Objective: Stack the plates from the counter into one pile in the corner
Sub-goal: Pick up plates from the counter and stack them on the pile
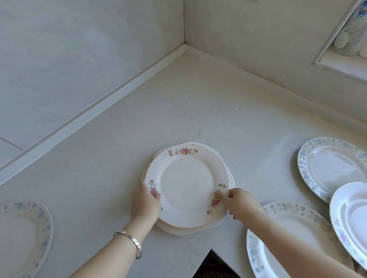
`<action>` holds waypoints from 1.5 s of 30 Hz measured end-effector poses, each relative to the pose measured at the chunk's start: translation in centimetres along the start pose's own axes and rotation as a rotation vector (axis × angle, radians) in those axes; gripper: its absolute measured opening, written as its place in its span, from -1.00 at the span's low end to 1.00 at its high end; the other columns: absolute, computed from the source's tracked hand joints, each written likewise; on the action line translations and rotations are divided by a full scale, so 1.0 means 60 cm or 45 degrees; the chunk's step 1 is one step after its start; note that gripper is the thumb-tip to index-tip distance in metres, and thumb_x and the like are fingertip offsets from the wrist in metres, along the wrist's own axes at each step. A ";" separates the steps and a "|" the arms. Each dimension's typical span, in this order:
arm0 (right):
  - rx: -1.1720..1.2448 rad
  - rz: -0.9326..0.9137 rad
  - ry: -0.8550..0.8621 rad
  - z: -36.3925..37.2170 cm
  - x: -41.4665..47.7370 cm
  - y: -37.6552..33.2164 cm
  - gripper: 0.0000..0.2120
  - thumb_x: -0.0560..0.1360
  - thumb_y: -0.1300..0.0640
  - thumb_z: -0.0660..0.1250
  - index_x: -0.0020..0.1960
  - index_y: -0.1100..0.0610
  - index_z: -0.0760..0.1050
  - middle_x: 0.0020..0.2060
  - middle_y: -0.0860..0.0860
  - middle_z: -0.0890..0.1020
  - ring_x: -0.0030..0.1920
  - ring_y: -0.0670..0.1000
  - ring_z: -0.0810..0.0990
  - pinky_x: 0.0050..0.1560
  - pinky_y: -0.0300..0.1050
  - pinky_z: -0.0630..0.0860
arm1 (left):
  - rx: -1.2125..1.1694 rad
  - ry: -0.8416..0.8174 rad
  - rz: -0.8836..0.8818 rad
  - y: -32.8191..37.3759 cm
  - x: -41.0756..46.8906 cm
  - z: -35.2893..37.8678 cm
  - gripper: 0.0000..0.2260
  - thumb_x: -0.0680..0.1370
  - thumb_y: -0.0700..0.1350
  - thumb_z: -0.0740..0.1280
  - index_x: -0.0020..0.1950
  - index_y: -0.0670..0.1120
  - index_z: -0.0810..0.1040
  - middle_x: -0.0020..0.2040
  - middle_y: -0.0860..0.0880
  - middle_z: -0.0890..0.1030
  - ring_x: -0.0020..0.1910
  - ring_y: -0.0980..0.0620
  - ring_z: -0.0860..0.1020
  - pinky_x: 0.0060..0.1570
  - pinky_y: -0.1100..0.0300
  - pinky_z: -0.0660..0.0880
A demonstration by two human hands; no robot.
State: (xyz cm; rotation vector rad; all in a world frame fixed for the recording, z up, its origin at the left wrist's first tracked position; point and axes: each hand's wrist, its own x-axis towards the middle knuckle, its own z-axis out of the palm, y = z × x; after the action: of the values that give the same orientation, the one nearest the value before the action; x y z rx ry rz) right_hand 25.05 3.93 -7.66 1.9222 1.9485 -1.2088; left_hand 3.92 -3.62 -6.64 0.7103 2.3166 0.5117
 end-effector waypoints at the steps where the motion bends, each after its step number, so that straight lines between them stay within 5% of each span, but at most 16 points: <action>1: 0.048 0.014 -0.019 -0.002 0.000 -0.001 -0.60 0.50 -0.22 0.15 -0.34 0.04 0.41 -0.45 -0.06 0.52 -0.45 -0.04 0.52 -0.35 -0.21 0.43 | 0.109 0.001 -0.019 0.002 -0.002 0.002 -0.59 0.53 -0.16 0.24 0.37 -0.18 0.31 0.23 -0.21 0.48 0.19 -0.18 0.47 0.06 0.06 0.48; 4: 0.458 0.130 0.044 -0.010 -0.008 0.001 -0.60 0.54 -0.13 0.18 -0.31 0.14 0.42 -0.47 0.00 0.52 -0.48 -0.04 0.50 -0.40 -0.22 0.41 | 0.488 0.094 0.059 0.022 -0.020 0.002 -0.46 0.55 -0.09 0.23 0.47 -0.16 0.13 0.40 -0.19 0.24 0.36 -0.21 0.26 0.28 0.01 0.32; 7: 1.656 0.530 -0.027 -0.045 -0.032 0.030 -0.66 0.54 -0.02 0.23 -0.33 0.15 0.34 -0.55 0.01 0.47 -0.60 -0.04 0.49 -0.60 -0.32 0.35 | 0.467 0.101 0.352 0.067 -0.039 0.015 -0.47 0.55 -0.13 0.20 0.48 -0.11 0.12 0.44 -0.14 0.17 0.39 -0.18 0.20 0.30 0.03 0.28; 9: 2.234 0.689 -0.037 -0.069 -0.050 0.072 -0.74 0.54 0.02 0.26 -0.23 0.18 0.39 -0.39 0.04 0.54 -0.62 -0.02 0.57 -0.62 -0.33 0.46 | 0.338 -0.064 0.468 0.100 -0.053 0.027 -0.55 0.56 -0.16 0.18 0.45 -0.09 0.20 0.41 -0.12 0.22 0.38 -0.12 0.25 0.26 0.05 0.31; 11: 2.664 0.693 0.185 -0.112 -0.102 0.185 -0.77 0.53 0.04 0.27 0.03 0.20 0.43 -0.19 0.05 0.55 -0.45 0.03 0.65 -0.49 -0.24 0.56 | 0.246 -0.326 0.646 0.161 -0.105 0.093 -0.64 0.57 -0.16 0.18 0.38 -0.11 0.32 0.36 -0.10 0.34 0.31 -0.05 0.38 0.21 0.13 0.36; 14: 2.866 0.763 0.320 -0.112 -0.128 0.254 -0.59 0.53 0.03 0.27 0.33 0.16 0.35 -0.08 0.06 0.55 -0.15 0.02 0.59 -0.12 -0.22 0.54 | 0.184 -0.448 0.685 0.179 -0.128 0.122 -0.74 0.56 -0.17 0.19 0.25 -0.12 0.46 0.24 -0.08 0.50 0.05 0.02 0.48 -0.16 0.30 0.45; 16: 2.913 0.757 0.374 -0.104 -0.125 0.257 -0.49 0.52 0.01 0.28 0.40 0.17 0.27 0.16 0.04 0.54 0.13 0.01 0.58 0.12 -0.21 0.46 | 0.141 -0.469 0.663 0.172 -0.119 0.122 -0.75 0.56 -0.16 0.20 0.22 -0.12 0.48 0.21 -0.08 0.53 -0.03 0.00 0.49 -0.36 0.26 0.45; 19: 2.999 0.730 0.498 -0.103 -0.110 0.266 -0.49 0.54 -0.03 0.24 0.42 0.13 0.26 0.36 0.00 0.43 0.35 -0.03 0.43 0.28 -0.20 0.38 | 0.182 -0.460 0.672 0.160 -0.117 0.120 -0.72 0.55 -0.18 0.22 0.26 -0.14 0.47 0.26 -0.09 0.51 0.16 -0.02 0.50 0.08 0.25 0.38; 21: 3.086 0.691 0.617 -0.101 -0.103 0.283 -0.60 0.56 0.02 0.22 0.36 0.10 0.35 0.36 -0.03 0.43 0.37 -0.04 0.41 0.30 -0.20 0.37 | 0.215 -0.503 0.684 0.151 -0.124 0.126 -0.72 0.55 -0.19 0.23 0.25 -0.15 0.48 0.25 -0.08 0.51 0.14 0.02 0.49 0.12 0.29 0.32; 23: 3.135 0.655 0.762 -0.096 -0.098 0.295 -0.79 0.59 0.16 0.19 0.21 0.11 0.43 0.28 -0.06 0.48 0.37 -0.03 0.41 0.31 -0.18 0.39 | 0.228 -0.522 0.670 0.142 -0.133 0.125 -0.74 0.55 -0.19 0.23 0.23 -0.14 0.49 0.20 -0.07 0.54 0.05 0.06 0.46 0.08 0.30 0.30; 28: 2.936 0.575 0.867 -0.092 -0.122 0.275 -0.81 0.56 0.38 0.16 0.10 0.18 0.41 0.10 0.04 0.54 0.27 0.06 0.48 0.28 -0.12 0.42 | 0.178 -0.531 0.605 0.119 -0.125 0.106 -0.85 0.55 -0.17 0.24 0.08 -0.02 0.51 0.03 0.04 0.55 0.08 0.01 0.52 0.11 0.25 0.36; 33: 2.491 0.365 0.504 -0.082 -0.143 0.251 -0.77 0.53 0.37 0.21 0.17 0.26 0.45 -0.29 0.05 0.67 -0.30 -0.04 0.68 -0.42 -0.30 0.59 | -0.072 -0.489 0.497 0.140 -0.119 0.097 -0.87 0.56 -0.17 0.22 0.09 -0.07 0.47 -0.18 0.00 0.55 -0.12 -0.10 0.55 -0.06 0.01 0.50; 35: 2.325 0.255 0.285 -0.087 -0.143 0.230 -0.87 0.52 0.36 0.23 0.04 0.26 0.48 -0.36 0.03 0.70 -0.39 -0.09 0.68 -0.42 -0.32 0.57 | -0.279 -0.477 0.389 0.158 -0.117 0.089 -0.75 0.58 -0.11 0.22 0.25 -0.08 0.40 -0.06 -0.09 0.57 -0.11 -0.15 0.58 -0.01 -0.08 0.55; 38: 2.012 0.078 -0.018 -0.104 -0.139 0.180 -0.90 0.51 0.37 0.24 -0.12 0.26 0.51 -0.45 0.01 0.66 -0.44 -0.12 0.65 -0.40 -0.32 0.57 | -0.549 -0.502 0.237 0.172 -0.108 0.065 -0.65 0.59 0.01 0.19 0.31 -0.13 0.40 0.13 -0.15 0.55 -0.09 -0.10 0.60 -0.14 0.07 0.58; 41: 1.607 -0.030 -0.234 -0.113 -0.124 0.128 -0.84 0.50 0.38 0.24 -0.20 0.27 0.55 -0.42 0.01 0.69 -0.42 -0.10 0.66 -0.37 -0.31 0.57 | -0.574 -0.380 0.277 0.161 -0.093 0.035 -0.79 0.58 0.00 0.20 0.00 -0.11 0.52 -0.09 -0.08 0.60 -0.15 -0.06 0.59 -0.20 0.14 0.52; 45: 1.238 -0.055 -0.343 -0.095 -0.088 0.067 -0.90 0.49 0.35 0.28 -0.16 0.22 0.54 -0.40 0.00 0.68 -0.42 -0.11 0.64 -0.36 -0.29 0.57 | -0.363 -0.045 0.197 0.097 -0.059 -0.004 -0.87 0.50 -0.11 0.32 -0.11 -0.17 0.49 -0.29 -0.01 0.51 -0.20 -0.08 0.52 -0.45 0.25 0.40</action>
State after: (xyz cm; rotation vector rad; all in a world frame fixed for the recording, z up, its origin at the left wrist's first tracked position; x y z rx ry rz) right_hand 31.90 2.76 -2.36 1.8559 1.3452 -2.5889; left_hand 8.07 -1.27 -1.74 0.7543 2.1075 0.8723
